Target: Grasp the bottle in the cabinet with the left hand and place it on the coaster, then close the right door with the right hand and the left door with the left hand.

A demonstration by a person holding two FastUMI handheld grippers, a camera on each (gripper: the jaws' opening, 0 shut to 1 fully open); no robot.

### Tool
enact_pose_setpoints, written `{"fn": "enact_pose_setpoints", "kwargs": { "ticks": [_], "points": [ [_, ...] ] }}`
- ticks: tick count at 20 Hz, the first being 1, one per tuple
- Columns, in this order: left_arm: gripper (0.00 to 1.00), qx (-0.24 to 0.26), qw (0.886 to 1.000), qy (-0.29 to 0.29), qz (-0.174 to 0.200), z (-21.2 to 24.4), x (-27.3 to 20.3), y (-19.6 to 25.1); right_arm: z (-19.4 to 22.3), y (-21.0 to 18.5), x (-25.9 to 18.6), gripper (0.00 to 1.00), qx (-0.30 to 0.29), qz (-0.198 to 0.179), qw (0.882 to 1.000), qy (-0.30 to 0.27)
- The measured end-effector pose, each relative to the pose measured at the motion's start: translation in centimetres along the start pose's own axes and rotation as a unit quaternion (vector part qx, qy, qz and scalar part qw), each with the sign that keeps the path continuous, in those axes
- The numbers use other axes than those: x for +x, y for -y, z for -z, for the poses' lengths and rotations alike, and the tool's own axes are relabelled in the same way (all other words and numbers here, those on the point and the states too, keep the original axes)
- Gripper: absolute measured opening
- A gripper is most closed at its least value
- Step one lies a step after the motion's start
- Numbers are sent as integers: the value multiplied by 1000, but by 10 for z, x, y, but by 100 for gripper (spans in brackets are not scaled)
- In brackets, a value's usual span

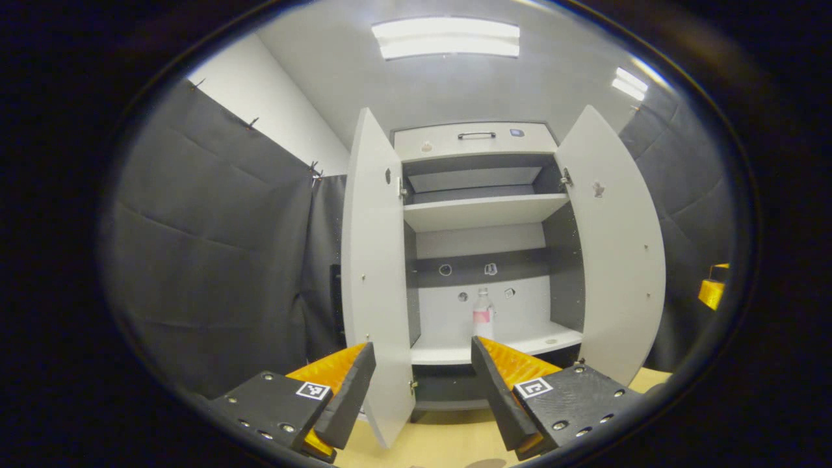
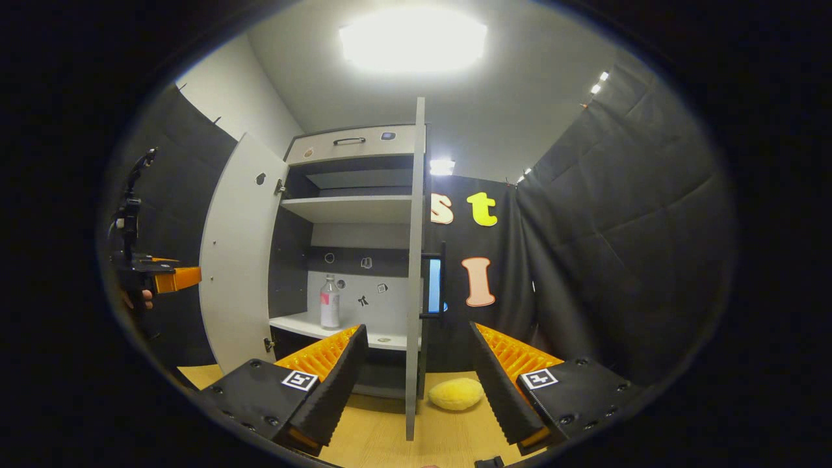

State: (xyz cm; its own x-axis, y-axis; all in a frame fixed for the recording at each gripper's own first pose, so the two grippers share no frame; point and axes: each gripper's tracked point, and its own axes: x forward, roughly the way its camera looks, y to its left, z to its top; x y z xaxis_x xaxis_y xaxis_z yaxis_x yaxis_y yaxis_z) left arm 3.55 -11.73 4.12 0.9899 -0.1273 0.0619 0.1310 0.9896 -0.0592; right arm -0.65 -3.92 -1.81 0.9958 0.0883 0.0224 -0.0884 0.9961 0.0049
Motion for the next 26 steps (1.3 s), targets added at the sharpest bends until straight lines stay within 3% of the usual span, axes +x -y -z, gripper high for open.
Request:
{"fn": "enact_pose_setpoints", "kwargs": {
  "ticks": [1, 8, 11, 12, 16, 17, 19, 20, 21, 24, 25, 26],
  "points": [
    [94, -4, 1000, 1, 5, 0, 7, 6, 0, 3, 0, 93, -1, 2, 1000, 2],
    [94, -20, 998, 9, 61, 8, 74, 52, 8, 12, 5, 97, -11, 24, 1000, -3],
    [94, -25, 996, 8, 85, 14, 111, 68, 8, 7, 8, 93, -26, 28, 999, 0],
    [87, -26, 995, 7, 91, 17, 124, 72, 7, 7, 11, 93, -32, 33, 999, 0],
    [87, -35, 992, 6, 118, 28, 175, 84, 11, 1, 20, 93, -37, 47, 998, 0],
    [87, -34, 992, 5, 124, 33, 186, 88, 12, -1, 23, 97, -36, 51, 998, -2],
    [87, -32, 991, 2, 133, 41, 211, 92, 15, -1, 27, 93, -36, 61, 997, -5],
    [87, -32, 990, -2, 137, 48, 222, 96, 17, -2, 29, 97, -36, 65, 997, -8],
    [87, -35, 989, -7, 141, 55, 232, 100, 18, -3, 31, 93, -37, 68, 997, -9],
    [87, -44, 987, -20, 155, 74, 263, 111, 20, -6, 37, 93, -44, 78, 996, -13],
    [87, -43, 986, -22, 158, 80, 270, 115, 21, -6, 40, 97, -48, 81, 996, -14],
    [87, -41, 986, -23, 160, 84, 278, 118, 21, -7, 42, 93, -50, 84, 995, -14]
  ]
}}
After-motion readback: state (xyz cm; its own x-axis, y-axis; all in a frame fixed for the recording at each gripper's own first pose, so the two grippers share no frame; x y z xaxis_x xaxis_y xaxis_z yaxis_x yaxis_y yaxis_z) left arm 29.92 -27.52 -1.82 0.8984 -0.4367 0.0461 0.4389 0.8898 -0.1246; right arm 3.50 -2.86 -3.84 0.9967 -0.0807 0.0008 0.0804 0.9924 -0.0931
